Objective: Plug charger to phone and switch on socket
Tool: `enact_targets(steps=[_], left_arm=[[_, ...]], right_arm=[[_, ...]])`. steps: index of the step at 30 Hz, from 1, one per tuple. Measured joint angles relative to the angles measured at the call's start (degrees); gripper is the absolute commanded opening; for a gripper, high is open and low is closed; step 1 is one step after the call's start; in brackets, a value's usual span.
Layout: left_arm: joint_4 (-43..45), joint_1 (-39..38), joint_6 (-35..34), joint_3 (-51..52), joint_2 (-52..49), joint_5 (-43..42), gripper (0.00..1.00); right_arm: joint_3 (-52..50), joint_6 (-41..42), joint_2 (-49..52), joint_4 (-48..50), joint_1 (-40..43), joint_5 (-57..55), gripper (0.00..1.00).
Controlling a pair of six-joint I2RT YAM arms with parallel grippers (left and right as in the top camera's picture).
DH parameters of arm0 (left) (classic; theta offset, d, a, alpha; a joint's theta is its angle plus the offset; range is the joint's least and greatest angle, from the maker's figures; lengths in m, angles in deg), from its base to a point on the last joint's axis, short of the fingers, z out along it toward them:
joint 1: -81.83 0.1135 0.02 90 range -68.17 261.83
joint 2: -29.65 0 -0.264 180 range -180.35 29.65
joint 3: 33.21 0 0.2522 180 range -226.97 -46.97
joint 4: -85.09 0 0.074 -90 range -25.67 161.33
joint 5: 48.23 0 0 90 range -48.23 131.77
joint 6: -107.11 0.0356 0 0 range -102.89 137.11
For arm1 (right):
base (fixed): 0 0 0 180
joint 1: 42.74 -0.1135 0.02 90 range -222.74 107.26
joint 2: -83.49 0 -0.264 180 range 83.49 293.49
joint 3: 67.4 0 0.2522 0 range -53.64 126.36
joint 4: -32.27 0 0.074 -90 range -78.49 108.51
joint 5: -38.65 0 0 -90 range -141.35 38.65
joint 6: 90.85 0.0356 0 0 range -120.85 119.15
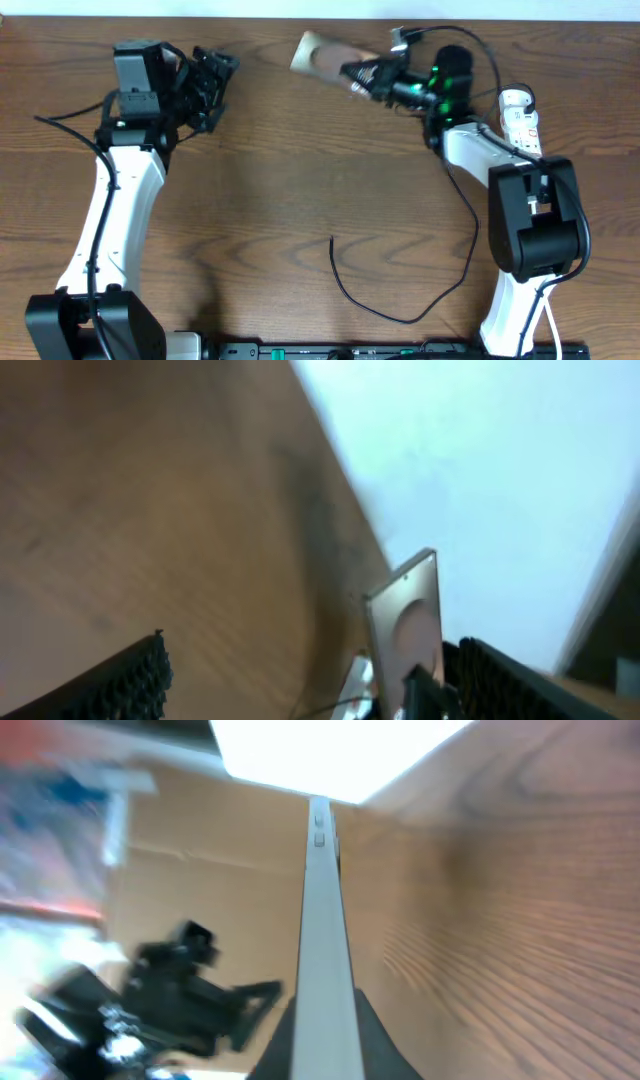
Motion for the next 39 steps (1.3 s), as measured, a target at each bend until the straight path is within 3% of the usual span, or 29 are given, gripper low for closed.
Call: enact_targets(steps=[6, 7, 13, 26, 37, 39], left_arm=[[27.17, -3.04, -2.71, 10.36, 0.04, -1.33, 0.92], [38.93, -3.85, -4.15, 14.67, 0.04, -1.16, 0.94], [66.03, -4.87, -11.41, 27.74, 0.04, 0.5, 0.97], [72.43, -4.87, -16.74, 31.52, 0.04, 0.68, 0.99], [73.16, -4.74, -17.94, 31.52, 0.04, 0.44, 1.0], [73.11, -4.74, -18.08, 31.52, 0.04, 0.44, 0.86]], right_arm=[[-0.02, 18.05, 0.0, 9.14, 2.21, -3.74, 0.01], [-0.02, 20.81, 0.0, 11.08, 2.12, -4.2, 0.01], [-0.02, 28.48, 0.0, 16.74, 0.63, -5.57, 0.01], [0.0, 30.56, 0.0, 18.12, -9.01, -0.46, 0.01], [0.0, 26.23, 0.0, 16.06, -10.23, 5.6, 0.01], [0.0, 25.03, 0.0, 13.92, -10.49, 6.67, 0.01]])
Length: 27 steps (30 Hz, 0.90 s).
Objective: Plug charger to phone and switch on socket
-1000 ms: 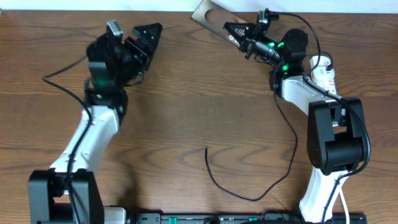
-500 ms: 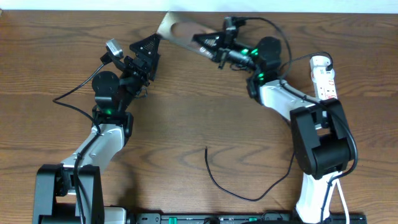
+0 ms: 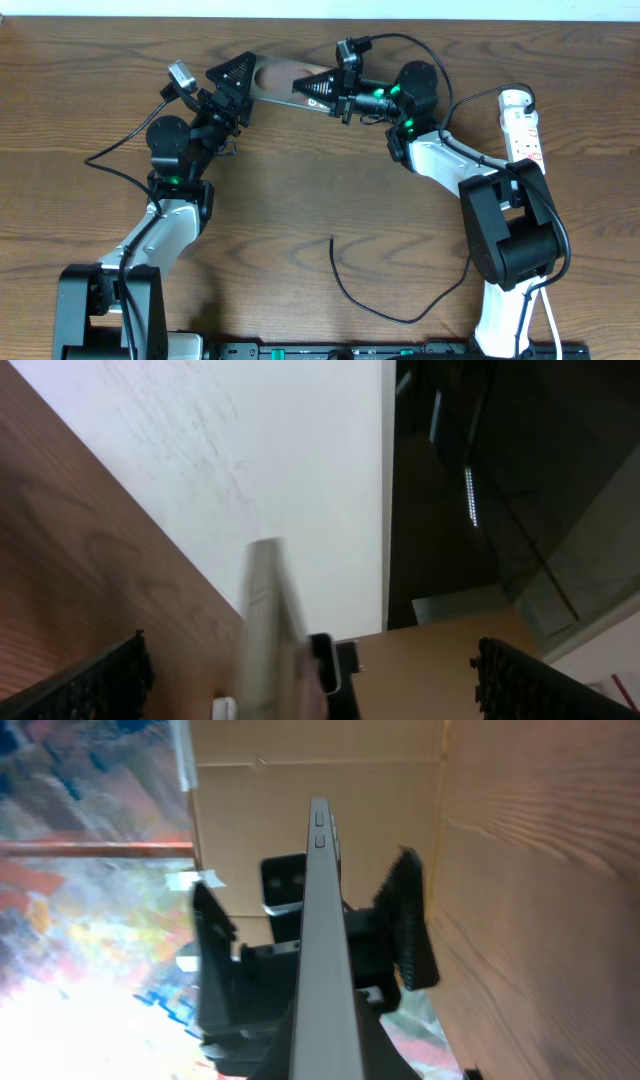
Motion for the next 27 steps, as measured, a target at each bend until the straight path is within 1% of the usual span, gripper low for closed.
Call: enact_targets(steps=[2, 8, 12, 14, 16, 17, 20, 21, 23, 25, 27], left_arm=[[-0.17, -0.02, -0.22, -0.02, 0.0, 0.02, 0.76], [-4.92, 0.0, -1.73, 0.0, 0.0, 0.48, 0.76], [-5.09, 0.26, -2.23, 0.02, 0.0, 0.7, 0.76], [-5.07, 0.26, -2.49, 0.02, 0.0, 0.72, 0.73], [-5.07, 0.33, -2.71, 0.02, 0.0, 0.74, 0.68], [-5.05, 0.42, -2.95, 0.02, 0.0, 0.74, 0.64], [-5.05, 0.74, -2.93, 0.02, 0.0, 0.66, 0.41], [-4.98, 0.92, -3.13, 0.02, 0.0, 0.72, 0.34], [-4.94, 1.46, -3.13, 0.02, 0.0, 0.7, 0.31], [-5.01, 1.81, -3.04, 0.02, 0.0, 0.66, 0.3], [-5.05, 1.92, -3.06, 0.02, 0.0, 0.68, 0.27]], right_arm=[[-0.02, -1.09, 0.0, -1.64, -0.46, 0.59, 0.01], [-0.04, -3.69, 0.0, -4.81, -2.62, 0.85, 0.01], [-0.04, -4.55, 0.0, -4.85, -3.04, 0.13, 0.01], [-0.04, -4.72, 0.0, -4.87, -3.06, 0.11, 0.01], [-0.04, -4.76, 0.0, -4.85, -3.08, 0.09, 0.01], [-0.04, -4.79, 0.0, -4.87, -3.08, 0.09, 0.01], [-0.04, -4.94, 0.0, -4.9, -3.08, 0.17, 0.01], [-0.04, -5.03, 0.0, -4.87, -3.1, 0.2, 0.01], [-0.04, -5.16, 0.0, -4.9, -3.15, 0.17, 0.01], [-0.04, -5.35, 0.0, -4.92, -3.19, 0.09, 0.01], [-0.04, -5.6, 0.0, -4.9, -3.3, -0.09, 0.01]])
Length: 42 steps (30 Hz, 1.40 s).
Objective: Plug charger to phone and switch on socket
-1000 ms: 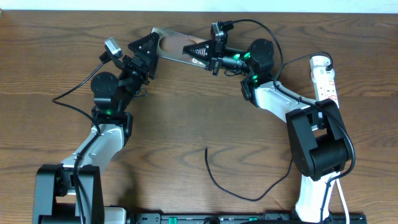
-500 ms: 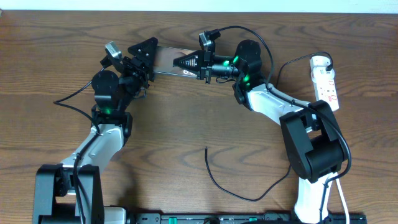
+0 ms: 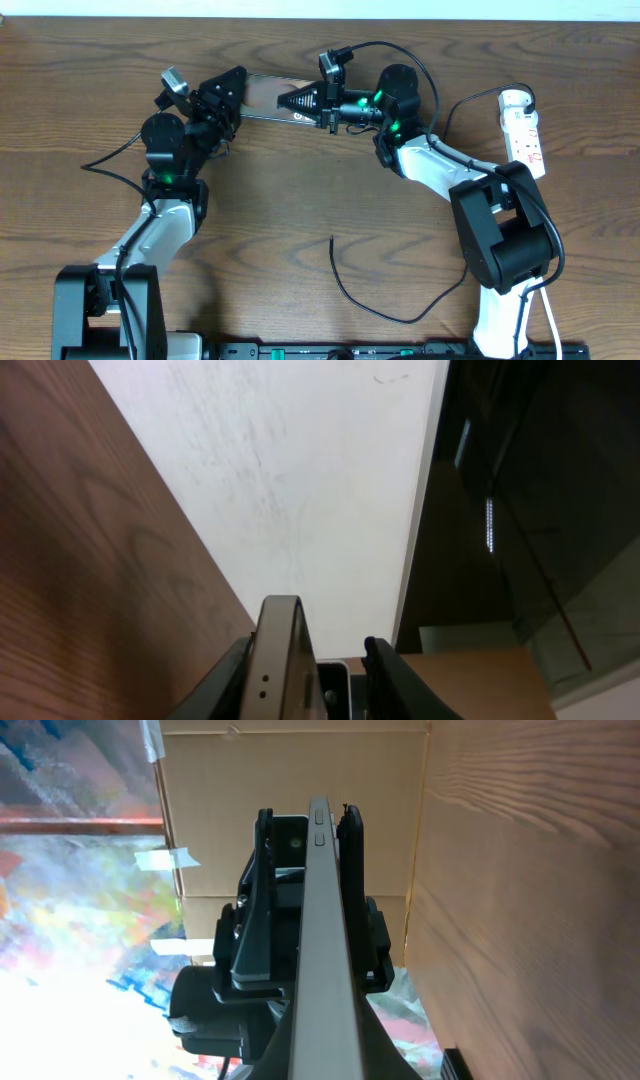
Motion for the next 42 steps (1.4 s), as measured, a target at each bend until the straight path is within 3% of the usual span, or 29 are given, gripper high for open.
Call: enact_targets(steps=[5, 8, 18, 20, 22, 23, 26, 29, 36, 42], left_arm=[[-0.26, 0.0, -0.02, 0.04, 0.0, -0.02, 0.19], [-0.52, 0.0, -0.02, 0.09, 0.0, -0.02, 0.08], [0.0, 0.22, -0.26, 0.15, 0.0, -0.42, 0.07], [0.0, 0.2, -0.28, 0.15, 0.0, -0.44, 0.07], [-0.09, 0.2, -0.26, 0.15, 0.0, -0.44, 0.07], [-0.09, 0.2, -0.2, 0.15, 0.0, -0.44, 0.07], [-0.44, 0.2, 0.2, 0.15, 0.0, -0.46, 0.07], [-0.7, 0.2, 0.24, 0.15, 0.0, -0.46, 0.07], [-1.53, 1.57, 0.9, 0.15, 0.0, -0.79, 0.07], [-2.19, 9.01, 1.49, 0.15, 0.0, -5.18, 0.07]], right_arm=[[0.02, -0.04, 0.0, 0.39, 0.0, -0.02, 0.01], [0.02, -0.17, 0.0, 0.48, 0.0, -0.07, 0.01], [0.02, 1.79, 0.0, 0.33, 0.0, -0.02, 0.02], [0.02, 1.79, 0.0, 0.33, 0.0, 0.0, 0.08], [0.02, 1.25, 0.0, 0.46, -0.02, 0.11, 0.24], [0.02, 0.94, 0.0, 0.24, -0.04, 0.28, 0.33], [0.04, -0.44, 0.0, 0.59, -0.04, 0.68, 0.78], [0.02, -1.01, 0.0, 0.61, -0.04, 0.96, 0.99], [0.02, -3.32, 0.0, 1.03, 0.0, 1.16, 0.99], [0.02, -9.03, 0.0, 0.98, 1.2, 1.77, 0.99]])
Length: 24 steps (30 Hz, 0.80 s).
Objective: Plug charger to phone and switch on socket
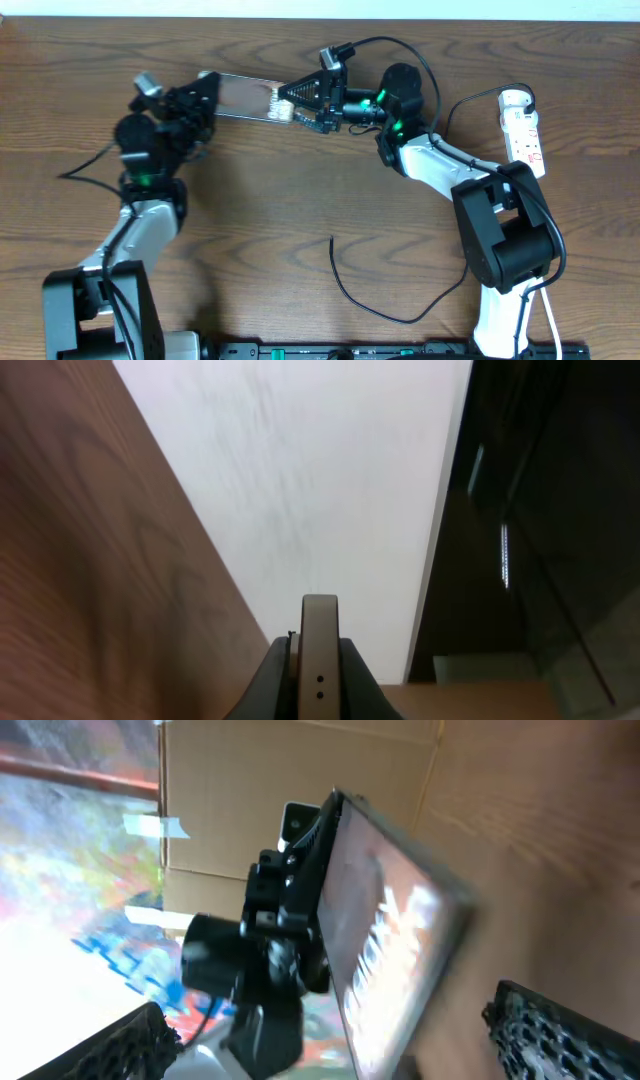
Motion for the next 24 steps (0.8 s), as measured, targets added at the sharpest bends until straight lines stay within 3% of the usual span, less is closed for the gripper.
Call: enact_targets(steps=[5, 9, 15, 18, 19, 24], left_arm=[[-0.04, 11.72, -0.52, -0.02, 0.0, -11.32, 0.07], [-0.02, 19.74, -2.32, -0.68, 0.0, -21.86, 0.07], [0.52, 23.08, -4.94, -2.45, 0.0, -30.95, 0.07], [0.57, 23.06, -5.81, -2.49, 0.0, -33.11, 0.07], [0.59, 23.08, -5.88, -2.49, 0.0, -33.73, 0.07], [0.61, 23.08, -5.53, -2.51, 0.0, -35.01, 0.07]], right_arm=[[0.04, -6.49, 0.0, -2.27, 2.4, 1.95, 0.99], [2.27, -12.04, 0.0, -12.85, 3.89, 4.15, 0.99], [16.2, -26.75, 0.0, -45.27, 4.61, 5.03, 0.99], [26.12, -37.94, 0.0, -69.57, 4.52, -0.28, 0.99], [30.34, -42.1, 0.0, -80.76, 4.37, -5.25, 0.99], [42.91, -54.03, -0.02, -108.3, 2.75, -31.01, 0.99]])
